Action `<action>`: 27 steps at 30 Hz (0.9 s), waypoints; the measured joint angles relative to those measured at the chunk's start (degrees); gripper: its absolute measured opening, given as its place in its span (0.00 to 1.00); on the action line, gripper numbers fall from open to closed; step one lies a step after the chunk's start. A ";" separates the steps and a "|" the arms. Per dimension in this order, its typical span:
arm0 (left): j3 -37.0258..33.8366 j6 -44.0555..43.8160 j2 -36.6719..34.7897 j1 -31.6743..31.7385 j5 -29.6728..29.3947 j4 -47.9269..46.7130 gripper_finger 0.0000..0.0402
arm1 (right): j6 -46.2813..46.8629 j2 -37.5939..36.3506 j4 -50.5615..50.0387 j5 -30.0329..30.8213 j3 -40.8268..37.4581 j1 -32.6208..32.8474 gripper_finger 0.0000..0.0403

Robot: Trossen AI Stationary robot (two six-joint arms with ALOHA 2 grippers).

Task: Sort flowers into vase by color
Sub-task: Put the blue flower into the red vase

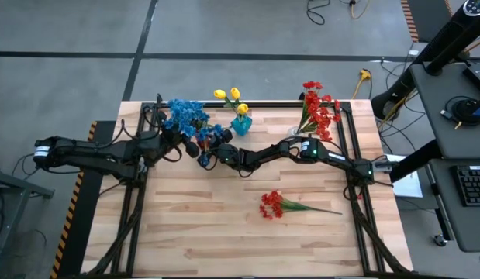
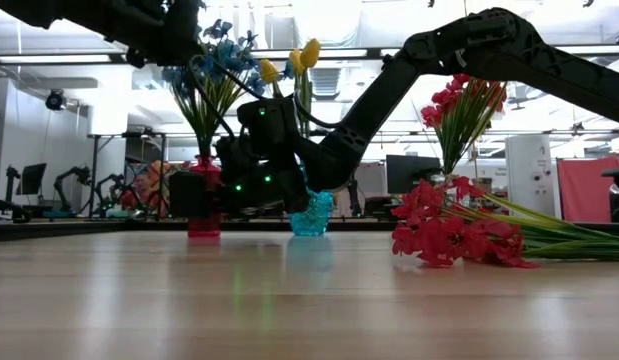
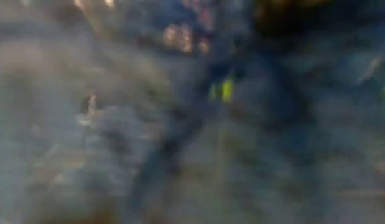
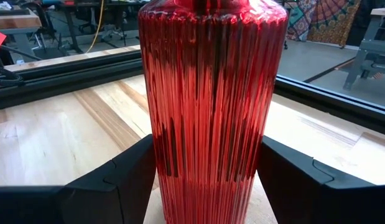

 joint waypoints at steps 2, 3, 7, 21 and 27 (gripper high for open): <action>-0.01 0.00 0.00 0.18 0.01 0.00 0.09 | 0.02 -0.02 0.02 0.00 0.00 0.00 0.61; -0.04 0.00 0.00 0.27 0.02 0.00 0.09 | 0.02 0.00 0.02 0.00 0.00 0.00 0.61; -0.38 -0.27 0.00 0.37 0.00 -0.22 0.09 | 0.02 -0.02 0.01 0.00 0.00 0.00 0.61; -0.98 -3.13 -0.07 0.86 -0.16 -3.26 0.09 | -0.25 -0.02 0.02 0.02 0.00 0.00 0.61; -0.98 -3.14 -0.10 0.92 -0.13 -4.87 0.15 | -0.24 -0.02 0.02 0.02 0.00 0.10 0.61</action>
